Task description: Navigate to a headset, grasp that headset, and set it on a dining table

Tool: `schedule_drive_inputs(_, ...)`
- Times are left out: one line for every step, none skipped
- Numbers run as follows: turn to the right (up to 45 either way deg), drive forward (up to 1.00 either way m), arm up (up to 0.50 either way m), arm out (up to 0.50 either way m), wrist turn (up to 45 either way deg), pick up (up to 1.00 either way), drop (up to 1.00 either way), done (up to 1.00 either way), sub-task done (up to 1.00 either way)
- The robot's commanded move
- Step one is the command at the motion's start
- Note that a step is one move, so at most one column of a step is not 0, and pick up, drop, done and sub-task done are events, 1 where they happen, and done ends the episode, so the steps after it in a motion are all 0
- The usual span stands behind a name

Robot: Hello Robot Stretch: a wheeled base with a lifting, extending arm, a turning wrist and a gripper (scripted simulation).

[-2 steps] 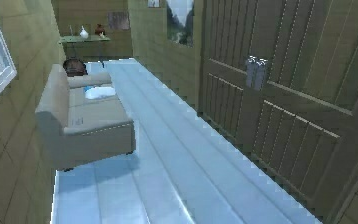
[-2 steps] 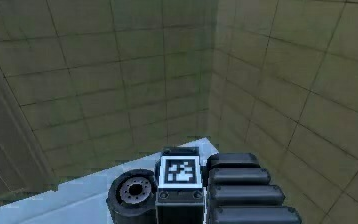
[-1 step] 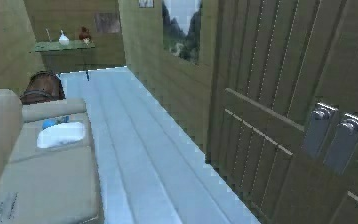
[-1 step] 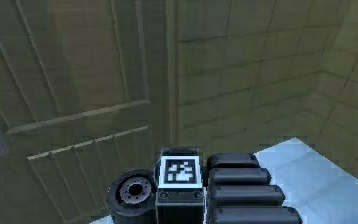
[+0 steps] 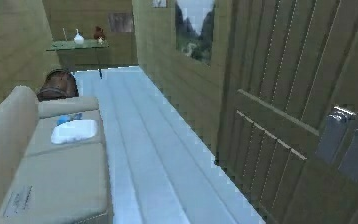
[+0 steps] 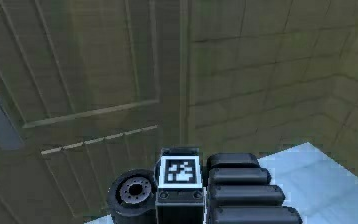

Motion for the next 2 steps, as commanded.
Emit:
schedule_drive_inputs(0.0, 0.95, 0.0, 0.0, 0.0, 0.0, 0.0, 0.0, 0.0)
schedule_drive_inputs(-21.0, 0.0, 0.0, 0.0, 0.0, 0.0, 0.0, 0.0, 0.0)
